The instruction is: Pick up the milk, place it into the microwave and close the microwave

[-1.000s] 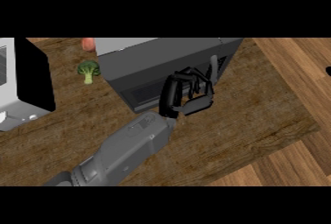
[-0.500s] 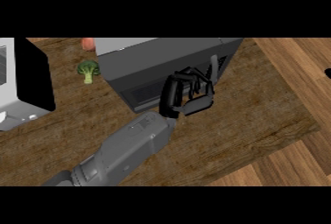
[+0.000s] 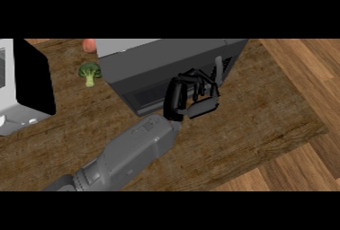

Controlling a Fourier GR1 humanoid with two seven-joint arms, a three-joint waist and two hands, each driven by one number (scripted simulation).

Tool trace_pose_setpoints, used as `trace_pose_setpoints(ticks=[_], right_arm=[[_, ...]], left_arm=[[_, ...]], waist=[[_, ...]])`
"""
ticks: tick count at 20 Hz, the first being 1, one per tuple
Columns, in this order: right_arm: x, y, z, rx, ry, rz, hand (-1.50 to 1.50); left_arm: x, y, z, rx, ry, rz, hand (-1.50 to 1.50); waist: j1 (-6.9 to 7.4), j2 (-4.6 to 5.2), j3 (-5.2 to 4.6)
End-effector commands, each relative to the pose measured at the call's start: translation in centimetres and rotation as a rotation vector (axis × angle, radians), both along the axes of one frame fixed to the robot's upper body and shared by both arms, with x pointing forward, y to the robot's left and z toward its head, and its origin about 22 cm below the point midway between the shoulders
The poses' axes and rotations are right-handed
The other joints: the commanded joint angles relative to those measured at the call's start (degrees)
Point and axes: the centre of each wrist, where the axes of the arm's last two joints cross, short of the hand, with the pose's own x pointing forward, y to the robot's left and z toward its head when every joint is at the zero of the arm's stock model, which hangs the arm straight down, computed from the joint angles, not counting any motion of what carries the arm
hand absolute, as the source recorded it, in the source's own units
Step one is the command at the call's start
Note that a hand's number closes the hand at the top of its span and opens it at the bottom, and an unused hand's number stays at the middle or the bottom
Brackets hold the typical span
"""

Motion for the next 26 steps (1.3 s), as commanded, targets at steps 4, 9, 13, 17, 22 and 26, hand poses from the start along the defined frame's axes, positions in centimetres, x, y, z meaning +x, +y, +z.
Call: trace_pose_setpoints(ticks=[4,9,13,17,22,26], right_arm=[[0.2,0.6,0.4,0.017,-0.01,0.058,-1.5],[0.1,0.5,0.6,0.024,-0.008,0.11,-1.5],[0.0,-0.1,1.1,0.012,-0.008,0.108,-1.5],[-0.4,-0.2,1.0,0.007,-0.006,0.104,-1.5],[-1.0,-0.7,1.0,0.022,0.002,0.094,-1.5],[-1.4,-1.4,1.0,0.03,0.012,0.06,-1.5]], left_arm=[[1.7,0.3,0.2,0.119,0.019,-0.012,1.5],[1.9,1.0,-0.8,0.175,0.084,0.064,1.5],[2.1,1.2,-0.9,0.181,0.127,0.102,1.5],[1.7,2.2,-2.7,0.204,0.184,0.168,1.5],[1.2,2.6,-3.7,0.178,0.239,0.175,1.5],[1.3,2.7,-3.7,0.177,0.233,0.161,-1.5]], waist=[[-0.18,0.86,0.07],[0.28,0.45,0.14],[1.83,0.15,0.06],[3.06,-0.22,-0.03],[4.34,-0.34,-0.17],[5.46,-0.8,-0.16]])
